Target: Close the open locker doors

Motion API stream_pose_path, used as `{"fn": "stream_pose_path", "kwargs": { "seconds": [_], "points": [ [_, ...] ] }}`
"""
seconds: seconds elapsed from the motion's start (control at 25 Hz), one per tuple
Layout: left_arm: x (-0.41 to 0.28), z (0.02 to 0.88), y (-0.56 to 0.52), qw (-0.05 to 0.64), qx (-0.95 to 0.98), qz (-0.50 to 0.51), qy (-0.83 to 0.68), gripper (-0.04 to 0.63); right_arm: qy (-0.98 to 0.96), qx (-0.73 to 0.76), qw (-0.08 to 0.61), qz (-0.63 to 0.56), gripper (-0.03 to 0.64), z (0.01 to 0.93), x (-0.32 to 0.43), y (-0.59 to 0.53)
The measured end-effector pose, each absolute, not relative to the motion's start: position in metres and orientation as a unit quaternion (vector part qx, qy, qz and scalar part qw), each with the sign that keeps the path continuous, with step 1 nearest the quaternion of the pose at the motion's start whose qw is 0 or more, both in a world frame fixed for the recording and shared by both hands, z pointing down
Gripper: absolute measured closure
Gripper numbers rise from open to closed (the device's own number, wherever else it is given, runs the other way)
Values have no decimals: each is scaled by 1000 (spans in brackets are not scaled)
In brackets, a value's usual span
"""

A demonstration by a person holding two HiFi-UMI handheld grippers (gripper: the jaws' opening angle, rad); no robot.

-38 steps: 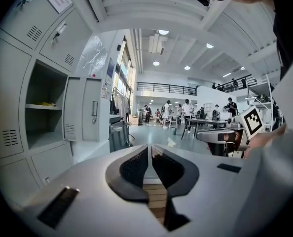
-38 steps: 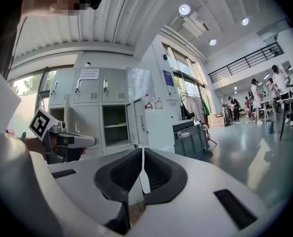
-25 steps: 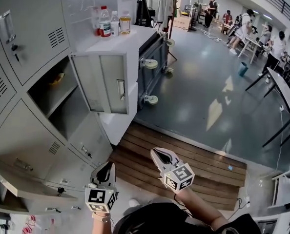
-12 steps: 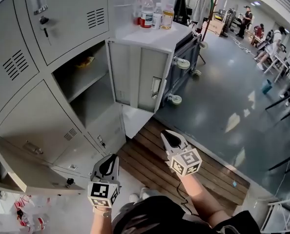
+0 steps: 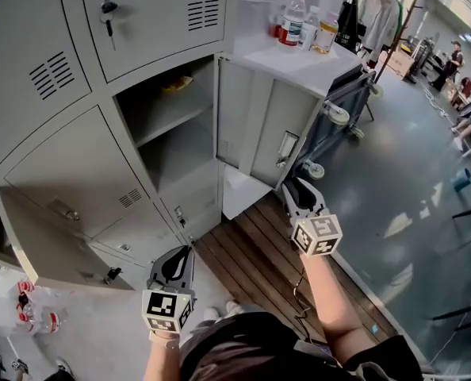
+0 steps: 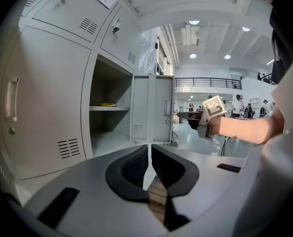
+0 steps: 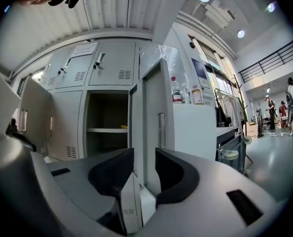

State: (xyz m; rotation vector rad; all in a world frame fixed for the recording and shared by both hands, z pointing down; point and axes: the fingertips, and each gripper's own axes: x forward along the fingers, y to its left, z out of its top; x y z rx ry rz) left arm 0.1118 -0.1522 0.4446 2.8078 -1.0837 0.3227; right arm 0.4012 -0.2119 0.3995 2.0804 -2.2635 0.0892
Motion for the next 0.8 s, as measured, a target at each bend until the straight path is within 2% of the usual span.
{"fn": "stream_pose_path", "kwargs": {
  "seconds": [0.12, 0.28, 0.8],
  "points": [
    [109, 447, -150, 59, 916, 110, -381, 558, -731, 681, 30, 35, 422, 400, 416, -230],
    [104, 450, -146, 60, 902, 117, -411, 558, -731, 680, 30, 40, 383, 403, 429, -247],
    [95, 458, -124, 67, 872, 120, -470, 558, -761, 647, 29, 23, 391, 404, 413, -250]
  ]
}}
